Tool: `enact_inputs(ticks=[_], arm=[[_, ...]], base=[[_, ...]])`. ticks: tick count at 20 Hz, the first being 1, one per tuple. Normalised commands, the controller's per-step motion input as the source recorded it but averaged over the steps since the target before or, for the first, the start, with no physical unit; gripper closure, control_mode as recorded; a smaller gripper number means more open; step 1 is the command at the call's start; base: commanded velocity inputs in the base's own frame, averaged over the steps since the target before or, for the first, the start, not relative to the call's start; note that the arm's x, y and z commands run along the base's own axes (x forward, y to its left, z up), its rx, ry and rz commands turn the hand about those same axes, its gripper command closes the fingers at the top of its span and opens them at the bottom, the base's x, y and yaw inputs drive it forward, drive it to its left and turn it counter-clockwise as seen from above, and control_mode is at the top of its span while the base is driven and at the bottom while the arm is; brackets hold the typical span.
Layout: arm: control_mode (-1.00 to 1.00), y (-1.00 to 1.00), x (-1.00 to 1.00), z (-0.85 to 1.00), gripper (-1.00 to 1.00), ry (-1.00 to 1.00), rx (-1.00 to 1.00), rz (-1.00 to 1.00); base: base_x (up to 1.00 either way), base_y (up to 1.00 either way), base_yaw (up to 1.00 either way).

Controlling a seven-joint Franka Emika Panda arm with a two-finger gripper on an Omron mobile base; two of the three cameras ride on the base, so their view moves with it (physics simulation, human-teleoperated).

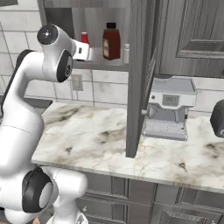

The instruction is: Collect the paprika, ketchup, and shaker from the cabinet and place them next to the stove.

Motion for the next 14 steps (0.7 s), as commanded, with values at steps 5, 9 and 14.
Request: enact_inputs(ticks=[5, 9, 14], arm=[[-1.0, 0.11, 0.37, -0.01, -1.0, -0.11, 0.09, 0.05], [-1.0, 0.15, 0.32, -0.03, -1.0, -0.12, 0.0, 0.03], [-1.0, 0.13, 0.13, 0.0, -1.0, -0.1, -0.01, 0.04]], base=[[0.0, 0.0, 0.0], [0.0, 0.0, 0.0], [0.0, 0.0, 0.0]])
